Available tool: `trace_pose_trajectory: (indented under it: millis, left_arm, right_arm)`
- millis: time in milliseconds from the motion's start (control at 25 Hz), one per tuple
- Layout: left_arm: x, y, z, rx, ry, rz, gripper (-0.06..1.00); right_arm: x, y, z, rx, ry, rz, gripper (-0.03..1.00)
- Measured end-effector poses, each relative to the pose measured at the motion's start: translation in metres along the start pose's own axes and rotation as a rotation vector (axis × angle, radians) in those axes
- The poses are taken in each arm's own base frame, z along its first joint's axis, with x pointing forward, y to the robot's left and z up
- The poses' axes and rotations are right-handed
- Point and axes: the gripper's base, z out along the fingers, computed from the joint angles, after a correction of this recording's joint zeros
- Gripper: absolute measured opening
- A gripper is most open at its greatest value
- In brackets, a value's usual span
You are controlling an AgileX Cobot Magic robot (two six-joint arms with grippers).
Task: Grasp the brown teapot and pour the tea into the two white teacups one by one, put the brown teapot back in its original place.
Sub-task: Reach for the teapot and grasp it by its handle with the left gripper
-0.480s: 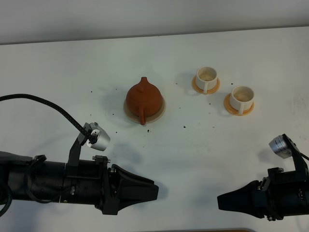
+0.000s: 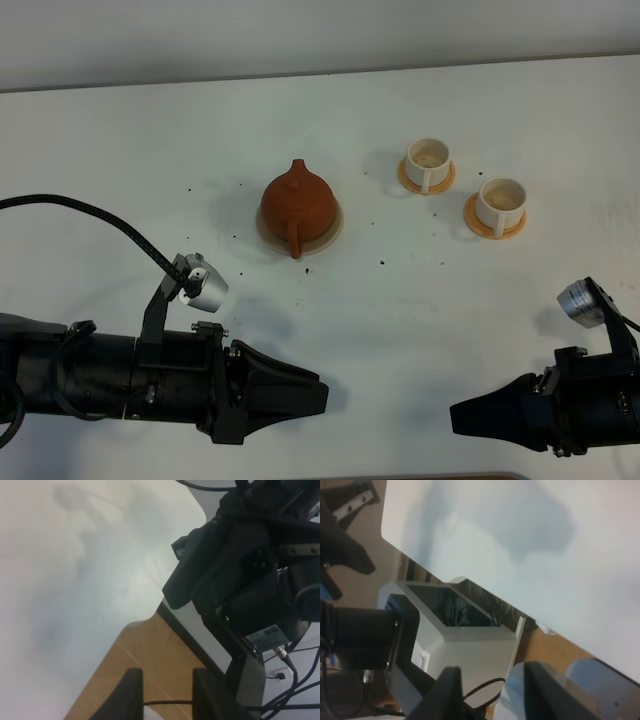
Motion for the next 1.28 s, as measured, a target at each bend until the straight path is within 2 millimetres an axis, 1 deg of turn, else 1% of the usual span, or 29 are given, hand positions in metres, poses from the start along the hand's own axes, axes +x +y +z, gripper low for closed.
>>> trace_pose_trajectory:
  millis: [1280]
  left_arm:
    - [0.0001,0.0021,0.0,-0.023,0.001,0.002,0.25]
  right_arm:
    - [0.0,0.0,0.0,0.0,0.0,-0.023,0.29]
